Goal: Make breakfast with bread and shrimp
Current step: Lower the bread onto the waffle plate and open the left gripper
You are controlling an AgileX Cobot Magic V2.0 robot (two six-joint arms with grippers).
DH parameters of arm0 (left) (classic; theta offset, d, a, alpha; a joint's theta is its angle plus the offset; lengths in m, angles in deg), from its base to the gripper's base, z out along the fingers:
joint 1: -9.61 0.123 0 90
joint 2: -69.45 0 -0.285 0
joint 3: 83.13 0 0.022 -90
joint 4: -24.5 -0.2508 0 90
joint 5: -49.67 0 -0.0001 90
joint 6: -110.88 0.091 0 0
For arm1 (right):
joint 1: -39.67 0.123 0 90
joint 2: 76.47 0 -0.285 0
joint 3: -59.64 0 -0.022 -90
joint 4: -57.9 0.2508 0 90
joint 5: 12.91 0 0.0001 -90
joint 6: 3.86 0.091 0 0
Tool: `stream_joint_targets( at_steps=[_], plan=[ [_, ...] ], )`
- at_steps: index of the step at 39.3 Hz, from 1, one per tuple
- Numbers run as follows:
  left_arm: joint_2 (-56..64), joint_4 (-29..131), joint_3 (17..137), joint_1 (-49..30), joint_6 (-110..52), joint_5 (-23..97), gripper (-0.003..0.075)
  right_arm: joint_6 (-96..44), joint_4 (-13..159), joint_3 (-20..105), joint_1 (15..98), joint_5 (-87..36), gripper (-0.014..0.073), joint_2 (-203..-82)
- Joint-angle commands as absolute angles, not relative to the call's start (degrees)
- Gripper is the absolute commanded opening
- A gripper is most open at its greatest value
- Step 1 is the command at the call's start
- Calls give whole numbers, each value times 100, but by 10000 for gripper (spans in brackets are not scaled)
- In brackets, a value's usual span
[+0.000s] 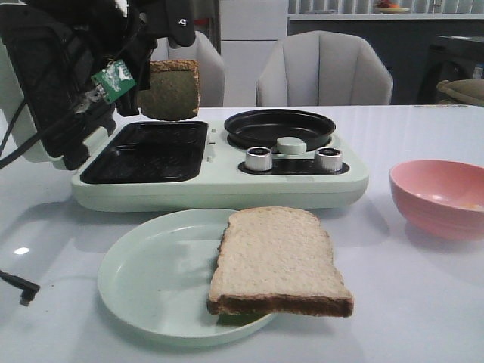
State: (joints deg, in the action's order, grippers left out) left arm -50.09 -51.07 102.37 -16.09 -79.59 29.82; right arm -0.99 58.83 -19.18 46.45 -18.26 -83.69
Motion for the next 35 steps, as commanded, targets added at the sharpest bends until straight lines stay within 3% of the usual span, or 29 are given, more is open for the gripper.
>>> stream_joint_targets(
  at_steps=[1, 35],
  plan=[
    [-4812, -5326, 10465, -1473, -8012, 3092, 114, -109, 5790, -1817, 4613, -1381, 185, -8244],
    [-5325, -5004, 10384, -1534, -8046, 3253, 137, -109, 5790, -1817, 4613, -1381, 185, -8244]
  ],
)
